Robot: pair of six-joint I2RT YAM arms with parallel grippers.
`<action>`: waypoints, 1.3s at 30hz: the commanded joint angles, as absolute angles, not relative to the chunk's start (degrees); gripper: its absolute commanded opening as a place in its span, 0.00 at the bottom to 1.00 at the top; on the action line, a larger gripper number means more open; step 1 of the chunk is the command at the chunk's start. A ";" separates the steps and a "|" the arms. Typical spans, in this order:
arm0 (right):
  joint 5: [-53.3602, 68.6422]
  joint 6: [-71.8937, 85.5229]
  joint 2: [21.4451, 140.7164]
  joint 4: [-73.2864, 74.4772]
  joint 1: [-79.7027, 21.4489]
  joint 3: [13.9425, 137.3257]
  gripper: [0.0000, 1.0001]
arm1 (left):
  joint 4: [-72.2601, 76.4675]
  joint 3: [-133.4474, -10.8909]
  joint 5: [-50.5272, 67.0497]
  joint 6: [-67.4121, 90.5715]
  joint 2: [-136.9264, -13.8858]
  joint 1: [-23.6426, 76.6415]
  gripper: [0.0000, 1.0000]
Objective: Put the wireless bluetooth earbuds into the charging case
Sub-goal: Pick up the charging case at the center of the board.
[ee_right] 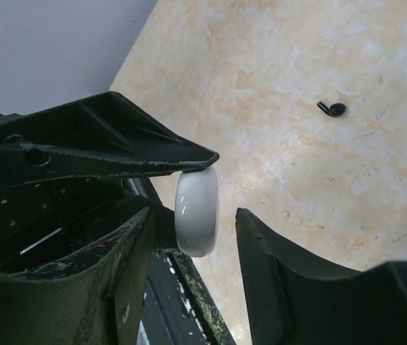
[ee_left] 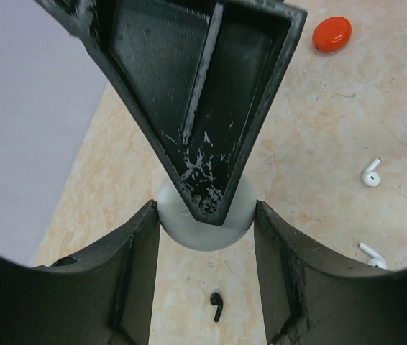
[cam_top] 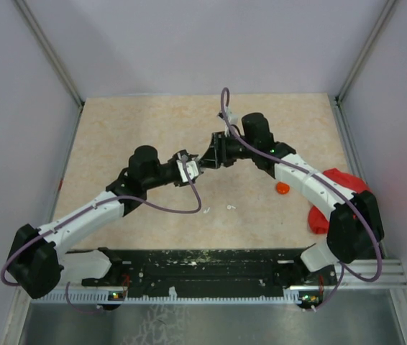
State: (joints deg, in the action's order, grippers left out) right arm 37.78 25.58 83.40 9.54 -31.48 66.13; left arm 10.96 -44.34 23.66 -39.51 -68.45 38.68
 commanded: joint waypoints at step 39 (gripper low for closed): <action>44.26 19.33 67.57 -8.46 -26.72 53.78 0.09 | 40.90 -33.14 45.60 16.36 -61.79 26.24 0.70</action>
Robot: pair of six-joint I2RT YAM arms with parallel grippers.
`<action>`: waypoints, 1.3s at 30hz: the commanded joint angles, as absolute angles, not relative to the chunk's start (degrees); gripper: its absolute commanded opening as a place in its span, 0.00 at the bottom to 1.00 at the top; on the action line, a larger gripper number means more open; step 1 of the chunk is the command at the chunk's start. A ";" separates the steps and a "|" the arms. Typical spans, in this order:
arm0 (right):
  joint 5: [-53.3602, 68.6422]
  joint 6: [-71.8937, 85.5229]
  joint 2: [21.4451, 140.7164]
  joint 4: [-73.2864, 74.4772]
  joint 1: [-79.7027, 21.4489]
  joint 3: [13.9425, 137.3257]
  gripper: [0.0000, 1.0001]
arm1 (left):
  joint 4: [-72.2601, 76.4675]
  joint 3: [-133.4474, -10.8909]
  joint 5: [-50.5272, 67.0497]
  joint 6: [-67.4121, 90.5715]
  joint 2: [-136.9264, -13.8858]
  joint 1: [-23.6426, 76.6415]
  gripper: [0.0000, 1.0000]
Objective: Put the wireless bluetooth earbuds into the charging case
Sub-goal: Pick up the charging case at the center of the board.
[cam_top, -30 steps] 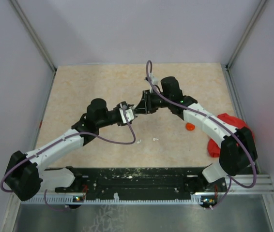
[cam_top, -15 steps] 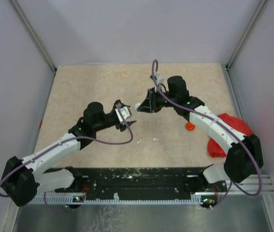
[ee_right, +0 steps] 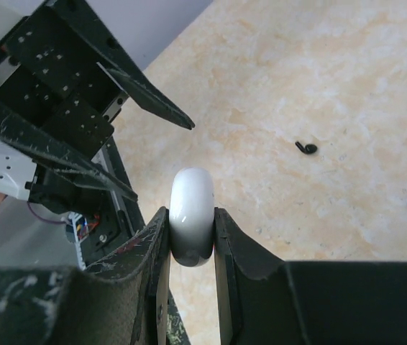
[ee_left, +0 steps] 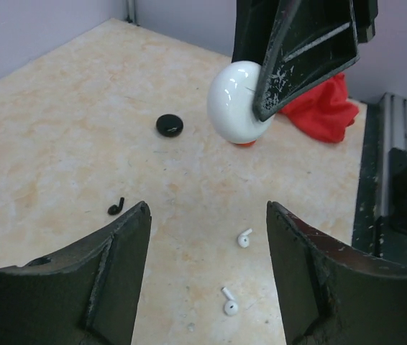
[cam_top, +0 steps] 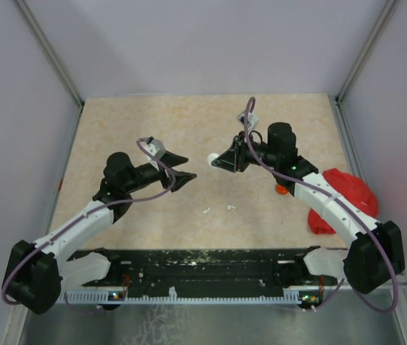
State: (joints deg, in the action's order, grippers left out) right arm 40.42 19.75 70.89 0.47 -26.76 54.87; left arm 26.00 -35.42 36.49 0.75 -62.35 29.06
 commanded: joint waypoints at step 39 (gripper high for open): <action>56.47 19.88 69.33 -21.54 -32.78 51.50 0.06 | 66.70 -36.29 59.09 39.94 -73.50 27.40 0.36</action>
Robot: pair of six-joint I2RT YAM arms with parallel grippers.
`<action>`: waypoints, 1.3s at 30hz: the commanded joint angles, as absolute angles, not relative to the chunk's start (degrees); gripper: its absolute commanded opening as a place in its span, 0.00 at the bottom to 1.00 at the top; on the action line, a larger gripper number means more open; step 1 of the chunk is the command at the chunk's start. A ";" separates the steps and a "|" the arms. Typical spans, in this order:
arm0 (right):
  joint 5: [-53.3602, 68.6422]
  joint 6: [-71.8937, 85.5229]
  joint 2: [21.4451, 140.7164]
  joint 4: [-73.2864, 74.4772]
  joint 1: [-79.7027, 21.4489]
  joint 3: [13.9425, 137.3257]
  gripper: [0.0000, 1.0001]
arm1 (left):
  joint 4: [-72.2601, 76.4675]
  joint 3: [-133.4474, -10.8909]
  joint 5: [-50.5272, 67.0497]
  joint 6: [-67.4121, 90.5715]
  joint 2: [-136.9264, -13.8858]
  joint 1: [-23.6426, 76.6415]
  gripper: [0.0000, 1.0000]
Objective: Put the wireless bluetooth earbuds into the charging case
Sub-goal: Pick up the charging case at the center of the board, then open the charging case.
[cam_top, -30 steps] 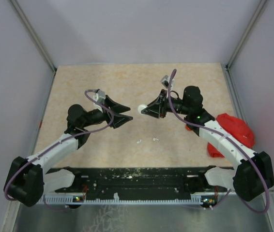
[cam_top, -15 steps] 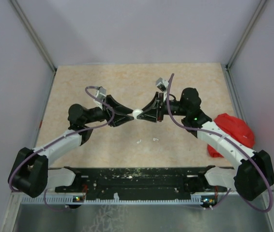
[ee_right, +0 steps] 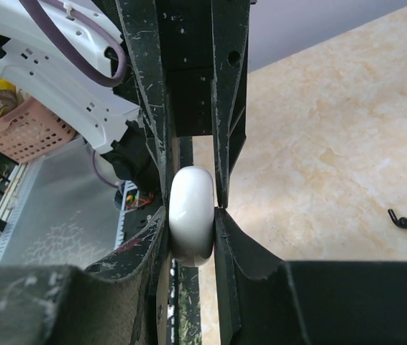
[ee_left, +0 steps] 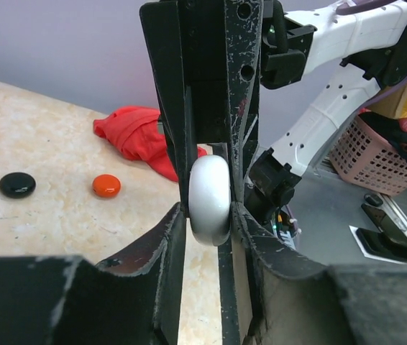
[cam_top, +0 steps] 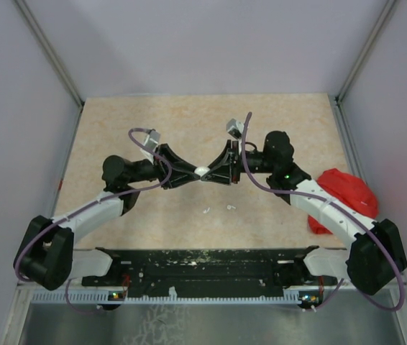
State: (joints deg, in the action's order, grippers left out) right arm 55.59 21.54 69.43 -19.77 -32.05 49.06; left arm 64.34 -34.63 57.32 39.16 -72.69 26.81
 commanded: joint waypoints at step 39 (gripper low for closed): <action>40.29 9.77 62.07 -5.45 -32.70 53.14 0.51 | 46.18 -39.00 65.12 25.07 -67.76 27.07 0.01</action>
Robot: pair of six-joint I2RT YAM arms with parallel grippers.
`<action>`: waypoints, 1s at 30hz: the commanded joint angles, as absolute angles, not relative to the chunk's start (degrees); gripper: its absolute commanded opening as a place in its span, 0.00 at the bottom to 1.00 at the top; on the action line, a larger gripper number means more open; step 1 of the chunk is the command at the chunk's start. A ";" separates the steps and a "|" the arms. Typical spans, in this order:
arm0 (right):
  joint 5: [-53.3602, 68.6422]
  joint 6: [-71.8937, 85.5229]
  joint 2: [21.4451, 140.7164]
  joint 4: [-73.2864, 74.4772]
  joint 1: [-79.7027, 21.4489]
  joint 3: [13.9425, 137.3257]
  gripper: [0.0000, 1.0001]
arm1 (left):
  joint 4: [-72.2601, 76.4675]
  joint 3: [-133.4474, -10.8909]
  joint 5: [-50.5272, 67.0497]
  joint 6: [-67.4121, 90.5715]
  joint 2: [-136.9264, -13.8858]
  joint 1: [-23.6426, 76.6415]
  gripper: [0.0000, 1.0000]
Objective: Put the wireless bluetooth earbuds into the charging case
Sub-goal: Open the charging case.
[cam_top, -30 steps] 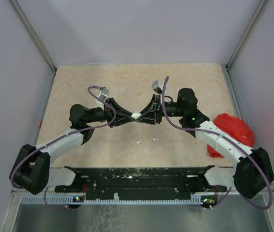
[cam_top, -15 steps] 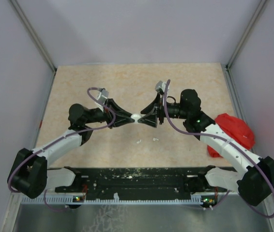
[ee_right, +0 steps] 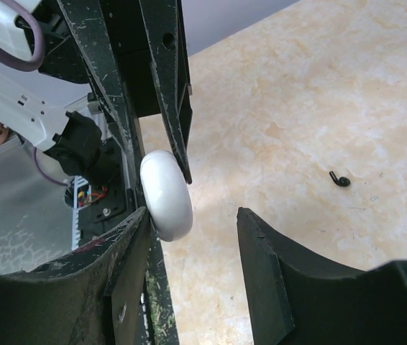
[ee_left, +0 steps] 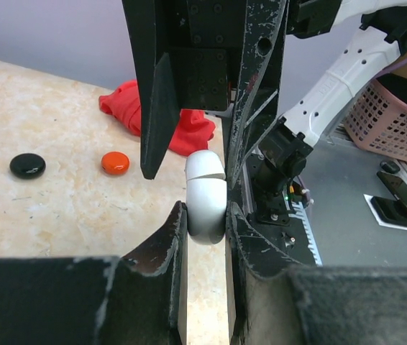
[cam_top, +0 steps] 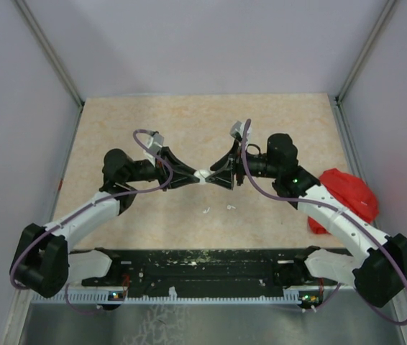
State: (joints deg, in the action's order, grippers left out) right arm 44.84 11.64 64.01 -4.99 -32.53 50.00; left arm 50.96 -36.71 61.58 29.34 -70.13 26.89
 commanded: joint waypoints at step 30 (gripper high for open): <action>48.64 11.95 65.09 -6.47 -31.72 54.04 0.50 | 46.80 -34.67 61.74 21.30 -65.65 27.09 0.01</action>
State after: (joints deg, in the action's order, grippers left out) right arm 43.00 11.16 64.20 -2.39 -31.97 51.13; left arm 43.18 -35.18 61.98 20.91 -66.41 26.89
